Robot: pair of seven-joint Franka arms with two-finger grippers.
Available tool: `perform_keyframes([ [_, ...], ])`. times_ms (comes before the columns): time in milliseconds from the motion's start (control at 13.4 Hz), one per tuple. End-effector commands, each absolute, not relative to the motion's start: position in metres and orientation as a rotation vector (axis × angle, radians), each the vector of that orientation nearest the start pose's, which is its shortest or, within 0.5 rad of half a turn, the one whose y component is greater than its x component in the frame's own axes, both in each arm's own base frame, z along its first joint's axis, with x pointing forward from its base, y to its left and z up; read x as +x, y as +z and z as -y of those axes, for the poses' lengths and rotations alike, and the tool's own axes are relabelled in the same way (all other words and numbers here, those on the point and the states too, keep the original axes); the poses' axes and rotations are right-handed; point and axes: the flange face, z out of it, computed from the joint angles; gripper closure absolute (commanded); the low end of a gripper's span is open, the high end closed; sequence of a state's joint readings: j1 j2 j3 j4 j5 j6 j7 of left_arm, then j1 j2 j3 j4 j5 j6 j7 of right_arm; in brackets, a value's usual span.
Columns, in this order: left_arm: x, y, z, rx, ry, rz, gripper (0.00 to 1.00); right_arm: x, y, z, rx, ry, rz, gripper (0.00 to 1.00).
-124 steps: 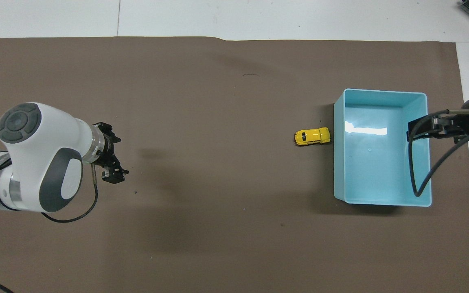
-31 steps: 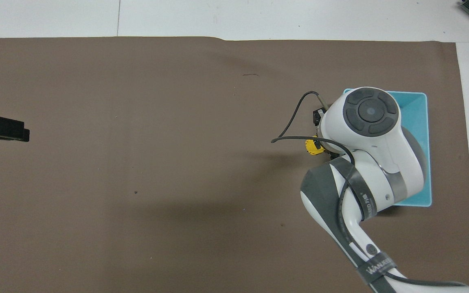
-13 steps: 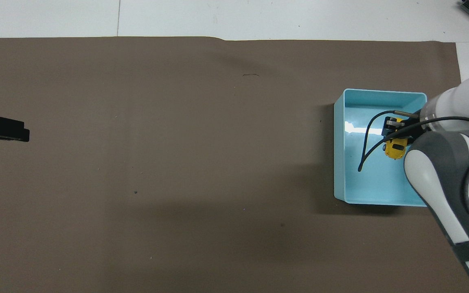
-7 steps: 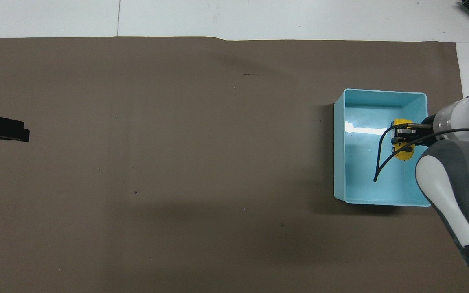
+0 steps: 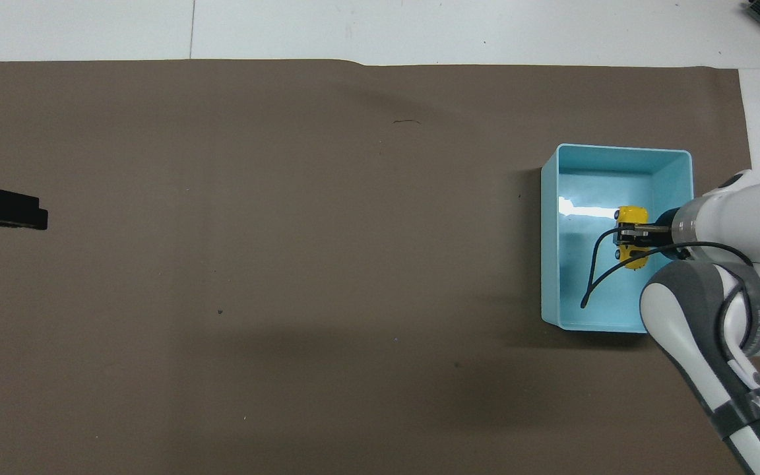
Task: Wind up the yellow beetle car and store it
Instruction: 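Lower the car into the blue bin and open the right gripper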
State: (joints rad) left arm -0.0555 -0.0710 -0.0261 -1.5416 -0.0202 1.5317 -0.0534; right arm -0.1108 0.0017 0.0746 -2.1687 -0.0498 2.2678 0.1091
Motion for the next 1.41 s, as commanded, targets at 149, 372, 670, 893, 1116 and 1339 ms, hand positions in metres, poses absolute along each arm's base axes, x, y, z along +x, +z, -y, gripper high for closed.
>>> perform_keyframes([
  [149,0.521,0.675,0.042,-3.153,-0.083,-0.038,0.0,0.522,0.367,0.022,-3.148,-0.22,-0.088,1.0],
  [372,0.521,0.675,0.042,-3.154,-0.083,-0.04,0.0,0.522,0.345,0.023,-3.141,-0.225,-0.092,1.0],
  [670,0.521,0.674,0.042,-3.152,-0.081,-0.04,0.0,0.519,0.319,0.037,-3.139,-0.198,-0.133,1.0],
  [893,0.521,0.674,0.042,-3.154,-0.081,-0.038,0.0,0.516,0.306,0.039,-3.139,-0.196,-0.114,1.0],
  [1116,0.521,0.674,0.042,-3.153,-0.081,-0.038,0.0,0.516,0.294,0.033,-3.139,-0.16,-0.087,1.0],
  [1339,0.521,0.674,0.042,-3.152,-0.081,-0.04,0.0,0.529,0.297,0.032,-3.137,-0.169,-0.086,0.27],
])
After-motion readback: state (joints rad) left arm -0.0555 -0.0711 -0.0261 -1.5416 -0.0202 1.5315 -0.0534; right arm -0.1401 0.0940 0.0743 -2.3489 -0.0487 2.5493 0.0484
